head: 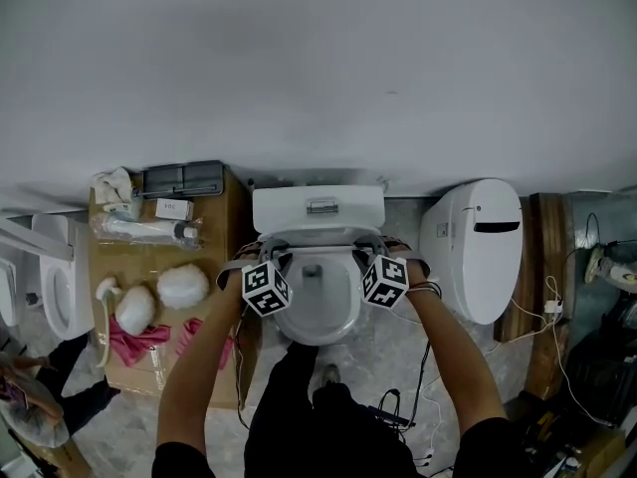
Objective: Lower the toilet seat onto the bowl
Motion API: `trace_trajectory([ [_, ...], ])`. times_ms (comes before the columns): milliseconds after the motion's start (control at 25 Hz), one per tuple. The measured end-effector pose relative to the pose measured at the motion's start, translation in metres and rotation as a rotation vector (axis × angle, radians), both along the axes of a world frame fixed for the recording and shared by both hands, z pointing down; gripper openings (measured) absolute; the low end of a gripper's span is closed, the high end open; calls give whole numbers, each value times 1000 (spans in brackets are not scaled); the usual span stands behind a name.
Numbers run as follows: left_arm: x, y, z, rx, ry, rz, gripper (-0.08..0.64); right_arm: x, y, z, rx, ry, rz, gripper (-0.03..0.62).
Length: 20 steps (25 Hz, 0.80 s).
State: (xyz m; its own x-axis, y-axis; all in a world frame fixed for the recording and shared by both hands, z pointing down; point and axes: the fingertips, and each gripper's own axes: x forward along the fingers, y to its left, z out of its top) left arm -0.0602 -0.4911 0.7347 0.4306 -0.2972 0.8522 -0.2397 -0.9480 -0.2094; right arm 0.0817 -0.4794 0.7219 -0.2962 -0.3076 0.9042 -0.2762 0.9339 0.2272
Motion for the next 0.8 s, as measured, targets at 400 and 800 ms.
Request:
trace_trajectory([
  [400, -2, 51, 2, 12, -93, 147, 52, -3, 54, 5, -82, -2, -116, 66],
  [800, -7, 122, 19, 29, -156, 279, 51, -9, 128, 25, -124, 16, -224, 75],
])
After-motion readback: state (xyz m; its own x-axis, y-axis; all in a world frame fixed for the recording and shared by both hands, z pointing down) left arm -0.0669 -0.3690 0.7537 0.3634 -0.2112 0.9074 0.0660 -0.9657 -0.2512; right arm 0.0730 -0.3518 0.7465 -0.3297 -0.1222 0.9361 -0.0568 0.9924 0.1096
